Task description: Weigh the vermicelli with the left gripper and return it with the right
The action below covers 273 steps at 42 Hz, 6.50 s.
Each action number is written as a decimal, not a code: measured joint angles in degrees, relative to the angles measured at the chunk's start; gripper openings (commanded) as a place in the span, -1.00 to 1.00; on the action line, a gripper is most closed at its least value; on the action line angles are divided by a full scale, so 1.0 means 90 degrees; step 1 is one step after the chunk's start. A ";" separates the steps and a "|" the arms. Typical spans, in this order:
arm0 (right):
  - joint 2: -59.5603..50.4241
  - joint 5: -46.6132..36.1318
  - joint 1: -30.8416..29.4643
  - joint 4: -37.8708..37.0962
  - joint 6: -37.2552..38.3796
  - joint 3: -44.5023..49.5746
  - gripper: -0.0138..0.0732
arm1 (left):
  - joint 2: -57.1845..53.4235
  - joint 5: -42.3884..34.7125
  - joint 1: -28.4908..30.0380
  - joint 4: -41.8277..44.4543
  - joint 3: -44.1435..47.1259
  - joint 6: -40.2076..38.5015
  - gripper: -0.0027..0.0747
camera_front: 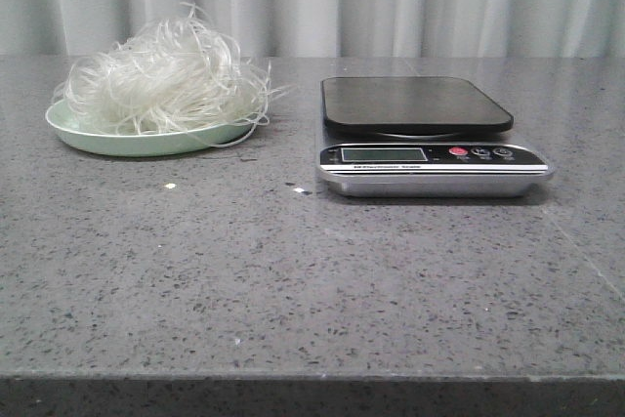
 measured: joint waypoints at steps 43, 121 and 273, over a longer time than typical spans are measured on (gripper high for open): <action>0.0000 0.0000 0.0000 0.0000 0.0000 0.0000 -0.33 | 0.1682 0.0030 0.0000 0.0000 -0.3942 0.0000 -0.57; 0.0000 0.0000 0.0000 0.0000 0.0000 0.0000 -0.33 | 1.1325 0.4872 -0.0527 -0.3601 -0.8844 0.3108 0.45; 0.0000 0.0053 0.0000 0.0000 0.0000 0.0000 -0.33 | 1.2228 0.6538 -0.2298 -0.3411 -1.2482 0.2352 0.41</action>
